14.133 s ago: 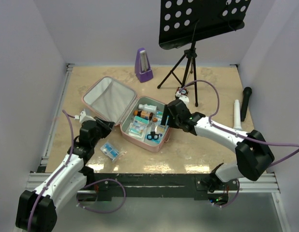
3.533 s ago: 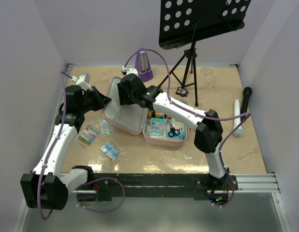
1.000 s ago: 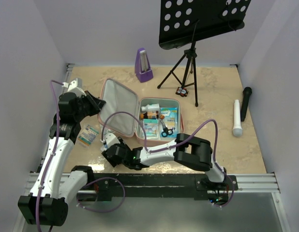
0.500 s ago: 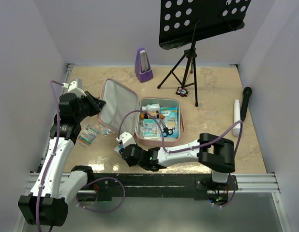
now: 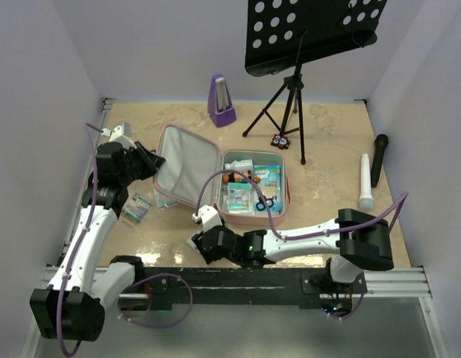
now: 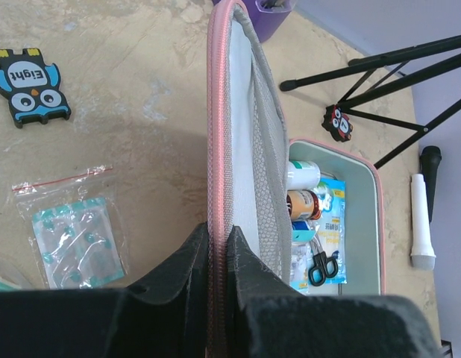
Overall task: Organize the medicine kit
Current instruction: Pick up the medicine pouch from the center of the board.
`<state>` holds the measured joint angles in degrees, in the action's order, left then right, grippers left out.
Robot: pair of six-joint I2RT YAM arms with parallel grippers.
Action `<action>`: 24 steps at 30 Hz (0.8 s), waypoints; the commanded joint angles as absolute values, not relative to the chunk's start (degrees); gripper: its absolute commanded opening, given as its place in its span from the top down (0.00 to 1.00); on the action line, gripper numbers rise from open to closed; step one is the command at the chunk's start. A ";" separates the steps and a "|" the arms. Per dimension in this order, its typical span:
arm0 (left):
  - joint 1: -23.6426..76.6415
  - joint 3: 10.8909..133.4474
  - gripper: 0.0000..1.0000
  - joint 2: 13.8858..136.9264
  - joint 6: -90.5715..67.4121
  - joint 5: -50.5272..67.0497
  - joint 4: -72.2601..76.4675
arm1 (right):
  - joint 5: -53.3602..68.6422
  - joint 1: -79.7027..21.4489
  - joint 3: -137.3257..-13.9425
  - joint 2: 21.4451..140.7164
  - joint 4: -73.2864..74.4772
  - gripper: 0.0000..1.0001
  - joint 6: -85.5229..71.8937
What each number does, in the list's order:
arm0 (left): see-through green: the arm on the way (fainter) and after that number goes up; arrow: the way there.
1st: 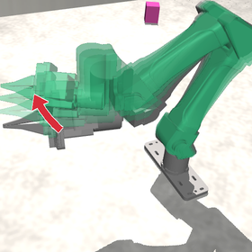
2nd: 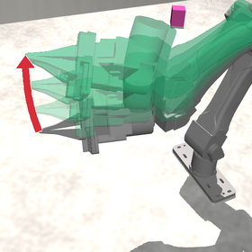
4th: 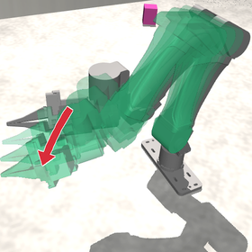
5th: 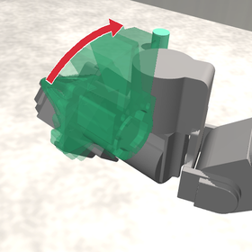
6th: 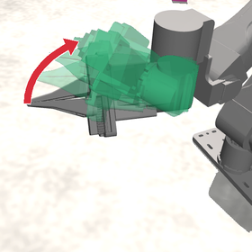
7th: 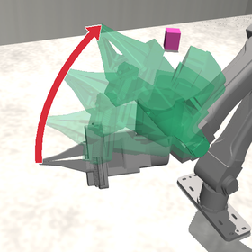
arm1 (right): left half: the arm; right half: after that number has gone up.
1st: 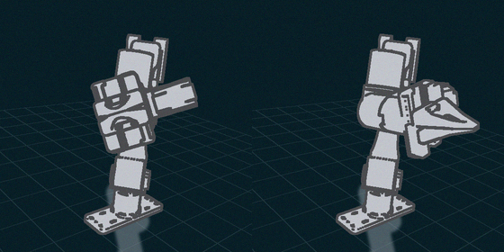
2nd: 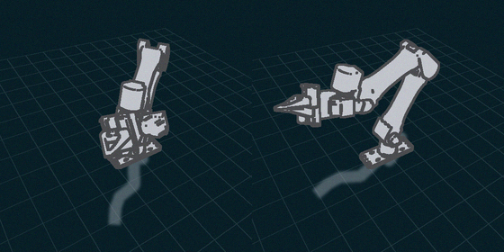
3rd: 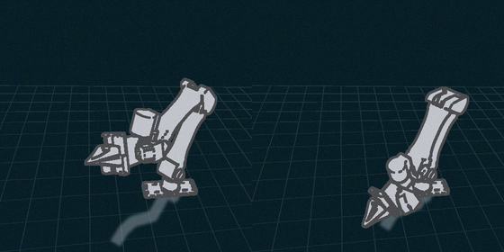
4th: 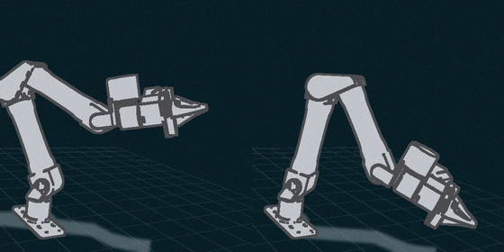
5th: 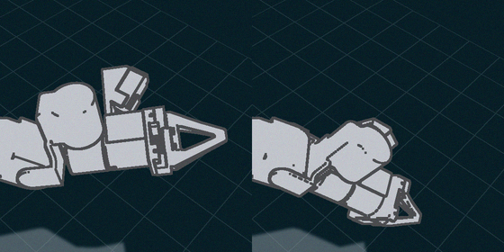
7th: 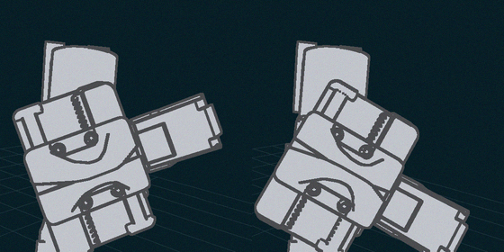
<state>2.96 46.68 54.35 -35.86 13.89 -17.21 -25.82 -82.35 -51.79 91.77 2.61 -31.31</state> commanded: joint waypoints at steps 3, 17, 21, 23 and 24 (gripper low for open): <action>2.81 47.37 1.00 53.53 -36.74 14.77 -14.24 | -27.95 -82.44 -53.08 95.61 2.55 0.46 -34.80; 2.81 47.29 1.00 52.47 -36.21 13.27 -15.12 | -32.78 -82.44 -55.63 102.13 7.12 0.30 -41.04; 2.90 47.11 1.00 52.56 -36.30 13.45 -15.03 | -33.49 -82.44 -55.72 102.74 8.09 0.26 -41.49; 2.81 46.94 1.00 52.47 -36.30 13.53 -14.94 | -32.61 -82.44 -55.72 103.62 8.17 0.28 -41.48; 2.81 46.85 1.00 52.38 -36.30 13.45 -14.94 | -31.91 -82.44 -55.64 104.15 7.91 0.30 -41.40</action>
<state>2.98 46.63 53.49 -36.38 13.85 -17.23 -31.33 -82.46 -55.18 102.00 5.56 -40.23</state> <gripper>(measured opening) 0.149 0.728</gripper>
